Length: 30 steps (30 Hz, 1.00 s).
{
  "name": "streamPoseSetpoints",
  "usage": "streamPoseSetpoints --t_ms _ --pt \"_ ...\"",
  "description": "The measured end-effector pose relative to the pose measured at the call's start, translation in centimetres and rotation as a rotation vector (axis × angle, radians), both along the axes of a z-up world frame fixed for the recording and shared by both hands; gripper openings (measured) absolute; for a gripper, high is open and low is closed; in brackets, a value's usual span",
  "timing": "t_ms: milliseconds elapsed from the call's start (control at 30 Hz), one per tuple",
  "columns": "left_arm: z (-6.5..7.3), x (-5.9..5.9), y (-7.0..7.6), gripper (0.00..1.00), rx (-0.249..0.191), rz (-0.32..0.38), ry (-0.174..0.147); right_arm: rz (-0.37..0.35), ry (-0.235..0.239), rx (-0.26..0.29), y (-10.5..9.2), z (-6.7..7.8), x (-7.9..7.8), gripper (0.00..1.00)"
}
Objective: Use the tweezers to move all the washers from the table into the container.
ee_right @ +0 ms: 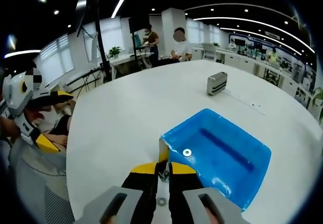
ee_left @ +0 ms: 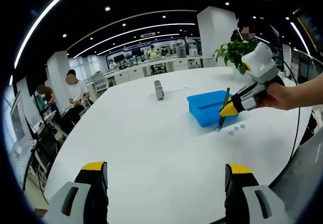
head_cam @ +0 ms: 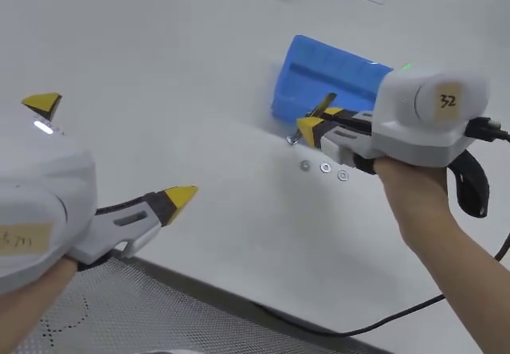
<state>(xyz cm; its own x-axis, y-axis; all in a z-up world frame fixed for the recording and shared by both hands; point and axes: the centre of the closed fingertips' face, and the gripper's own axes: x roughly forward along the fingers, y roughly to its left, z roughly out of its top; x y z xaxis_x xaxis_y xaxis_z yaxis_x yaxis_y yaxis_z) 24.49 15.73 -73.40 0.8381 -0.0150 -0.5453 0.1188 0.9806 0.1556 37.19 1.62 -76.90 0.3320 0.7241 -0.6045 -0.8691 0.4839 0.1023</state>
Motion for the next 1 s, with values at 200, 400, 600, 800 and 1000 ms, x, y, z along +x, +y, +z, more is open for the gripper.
streamPoseSetpoints --t_ms 200,400,600,800,1000 --pt "0.0 0.0 0.0 0.99 0.002 -0.003 0.002 0.017 0.006 0.018 0.2 1.6 -0.7 0.04" --pt "0.0 0.0 0.0 0.99 0.002 -0.005 0.003 0.020 -0.032 0.051 0.1 4.2 -0.6 0.04" --pt "0.0 0.0 -0.1 0.99 0.001 -0.012 0.004 0.006 -0.089 0.082 0.2 6.7 0.9 0.04" --pt "-0.2 0.1 -0.1 0.99 0.003 -0.015 0.006 0.001 -0.118 0.092 0.4 7.5 2.4 0.04" --pt "-0.4 0.1 0.0 0.99 0.006 -0.013 0.013 0.001 -0.134 0.081 0.7 7.0 3.8 0.04"
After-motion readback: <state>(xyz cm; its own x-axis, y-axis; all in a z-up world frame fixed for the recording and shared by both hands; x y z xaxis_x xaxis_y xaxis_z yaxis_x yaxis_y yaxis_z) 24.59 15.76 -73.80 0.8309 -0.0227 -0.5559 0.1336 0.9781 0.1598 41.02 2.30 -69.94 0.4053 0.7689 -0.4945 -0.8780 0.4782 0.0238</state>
